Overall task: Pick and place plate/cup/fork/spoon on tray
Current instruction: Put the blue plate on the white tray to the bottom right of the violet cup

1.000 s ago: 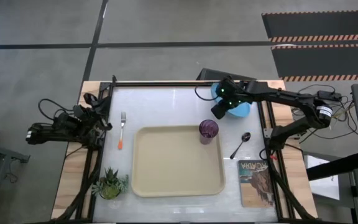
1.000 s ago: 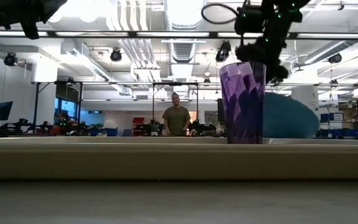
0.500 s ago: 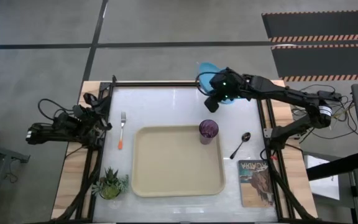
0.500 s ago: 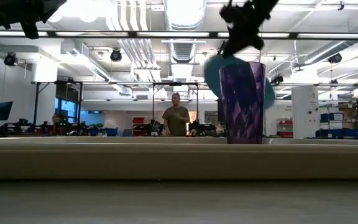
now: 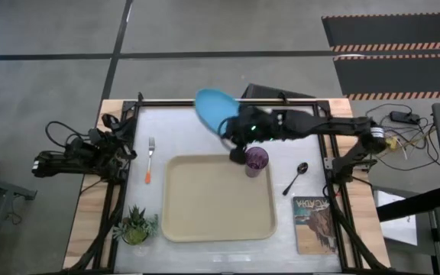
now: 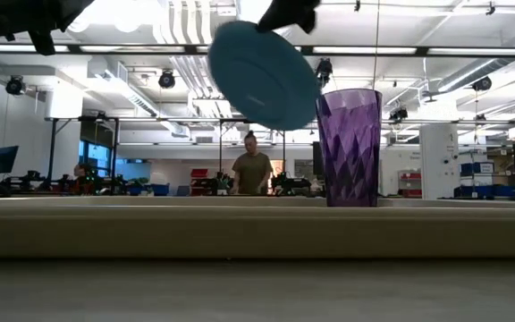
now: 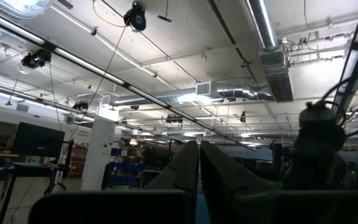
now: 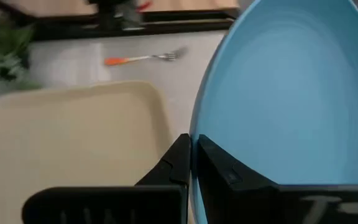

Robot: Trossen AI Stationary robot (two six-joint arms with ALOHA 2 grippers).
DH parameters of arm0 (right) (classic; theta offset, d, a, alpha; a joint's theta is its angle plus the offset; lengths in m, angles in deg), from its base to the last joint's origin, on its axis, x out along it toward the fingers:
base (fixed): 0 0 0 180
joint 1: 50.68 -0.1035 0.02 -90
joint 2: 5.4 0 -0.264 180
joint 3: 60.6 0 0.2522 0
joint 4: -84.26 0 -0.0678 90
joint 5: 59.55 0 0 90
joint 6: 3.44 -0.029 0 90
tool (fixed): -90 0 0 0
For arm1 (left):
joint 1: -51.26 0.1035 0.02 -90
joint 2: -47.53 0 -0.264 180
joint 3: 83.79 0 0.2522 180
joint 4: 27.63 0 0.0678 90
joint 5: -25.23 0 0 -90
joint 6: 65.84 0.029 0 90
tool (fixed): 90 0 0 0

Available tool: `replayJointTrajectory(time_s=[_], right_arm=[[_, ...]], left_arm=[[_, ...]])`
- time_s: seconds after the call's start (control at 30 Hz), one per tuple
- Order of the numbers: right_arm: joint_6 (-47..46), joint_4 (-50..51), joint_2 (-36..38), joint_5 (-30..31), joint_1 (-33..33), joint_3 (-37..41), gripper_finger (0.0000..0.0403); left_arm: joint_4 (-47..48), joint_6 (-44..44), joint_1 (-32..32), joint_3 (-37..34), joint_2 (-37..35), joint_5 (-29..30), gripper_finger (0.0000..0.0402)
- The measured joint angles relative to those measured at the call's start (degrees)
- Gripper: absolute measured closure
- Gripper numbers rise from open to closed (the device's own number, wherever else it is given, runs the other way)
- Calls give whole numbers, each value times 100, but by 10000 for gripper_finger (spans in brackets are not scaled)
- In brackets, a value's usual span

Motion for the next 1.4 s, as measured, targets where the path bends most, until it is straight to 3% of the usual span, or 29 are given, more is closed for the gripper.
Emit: replayJointTrajectory(time_s=[0.23,0.53,0.97,1.4], right_arm=[[978,240,-854,-293,-724,-889,394],[1006,1016,-1681,-839,-1429,-1699,394],[427,922,-2422,-841,-2143,-1763,394],[187,779,-3398,-683,-2228,-1898,394]], left_arm=[[2,2,0,-15,0,0,402],[2,2,2,-20,0,0,402],[65,-33,0,-22,0,0,402],[218,-758,-4,-129,2,-46,402]])
